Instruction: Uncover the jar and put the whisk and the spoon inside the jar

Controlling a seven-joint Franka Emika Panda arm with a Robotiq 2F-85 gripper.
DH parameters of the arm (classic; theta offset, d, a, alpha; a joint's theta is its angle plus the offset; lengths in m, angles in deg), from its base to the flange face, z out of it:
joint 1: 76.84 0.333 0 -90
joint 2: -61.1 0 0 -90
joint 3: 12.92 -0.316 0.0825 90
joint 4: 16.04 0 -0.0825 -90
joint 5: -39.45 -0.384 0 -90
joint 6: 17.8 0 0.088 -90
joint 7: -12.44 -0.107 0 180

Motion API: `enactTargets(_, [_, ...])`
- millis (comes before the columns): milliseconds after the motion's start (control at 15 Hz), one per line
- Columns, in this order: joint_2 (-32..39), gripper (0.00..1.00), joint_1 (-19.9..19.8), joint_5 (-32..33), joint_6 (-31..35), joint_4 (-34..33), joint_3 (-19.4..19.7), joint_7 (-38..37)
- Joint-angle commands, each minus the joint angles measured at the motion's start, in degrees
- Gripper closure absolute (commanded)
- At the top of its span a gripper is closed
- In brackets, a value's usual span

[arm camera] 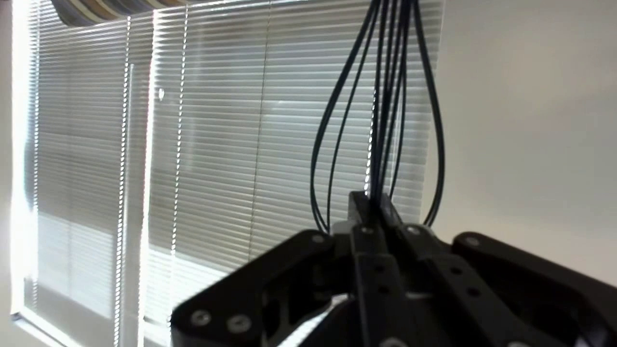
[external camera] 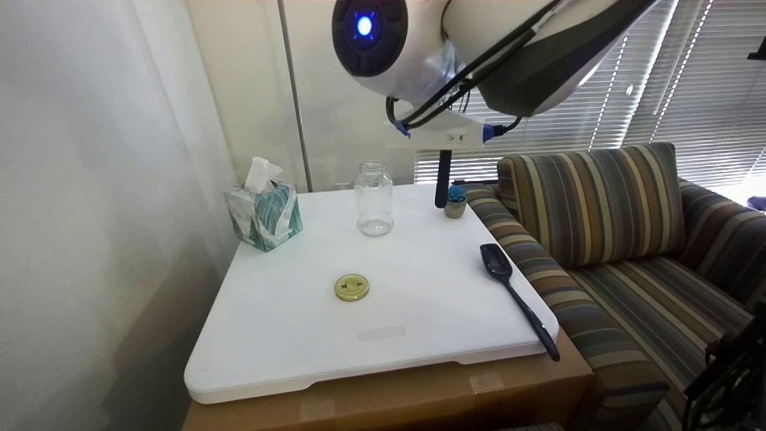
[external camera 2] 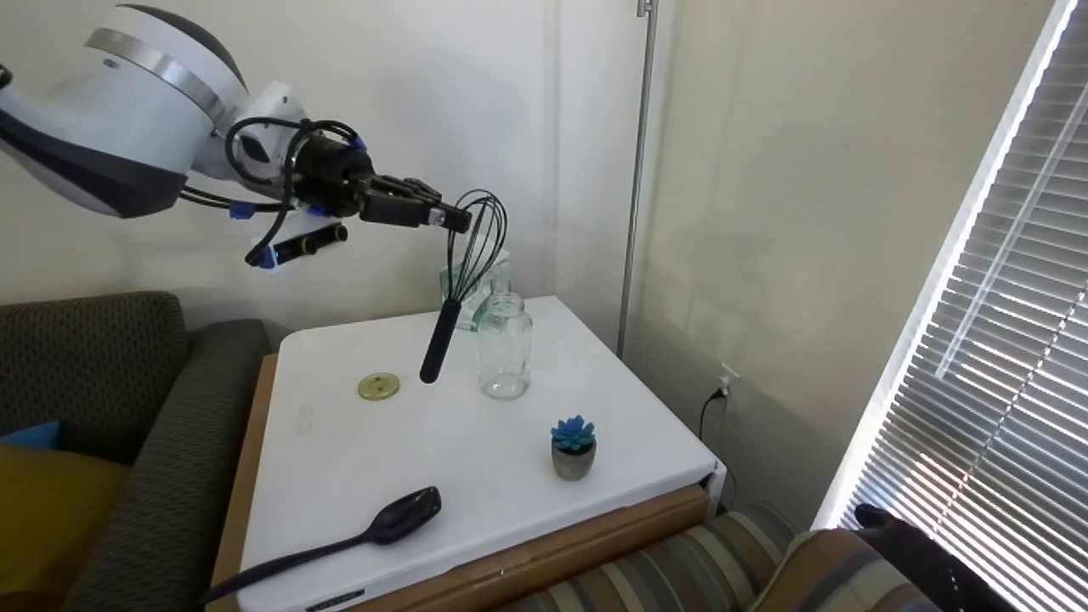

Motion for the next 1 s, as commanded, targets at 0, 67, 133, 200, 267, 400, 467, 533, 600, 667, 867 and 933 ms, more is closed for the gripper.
enactTargets(0, [-0.8,0.99,-7.0,4.2,-10.1,-0.7,-10.1,-3.9])
enactTargets(67, [-0.6,0.99,-8.4,5.0,-12.7,-1.2,-12.4,-4.1])
enactTargets(133, [-0.1,0.99,-9.7,5.7,-14.8,-2.0,-14.4,-3.8])
enactTargets(200, [0.1,0.99,-10.9,5.8,-16.3,-2.5,-16.1,-2.6])
enactTargets(267, [0.2,0.99,-12.0,5.4,-17.2,-3.0,-17.7,-1.7])
enactTargets(400, [-0.3,0.96,-13.5,5.6,-17.6,-2.0,-20.1,-2.8])
enactTargets(467, [-0.3,0.96,-14.1,5.4,-18.0,-2.2,-20.9,-2.2])
enactTargets(533, [-0.2,0.96,-14.4,5.3,-18.0,-2.3,-21.2,-2.0])
enactTargets(600, [-0.2,0.96,-14.6,5.3,-18.0,-2.3,-21.3,-1.9])
enactTargets(667, [-0.2,0.96,-14.7,5.3,-18.0,-2.3,-21.3,-1.9])
enactTargets(867, [0.6,0.99,-14.2,5.5,-19.6,-2.0,-21.5,-3.6])
enactTargets(933, [1.2,0.99,-14.2,6.6,-20.7,-2.7,-21.8,-4.2])
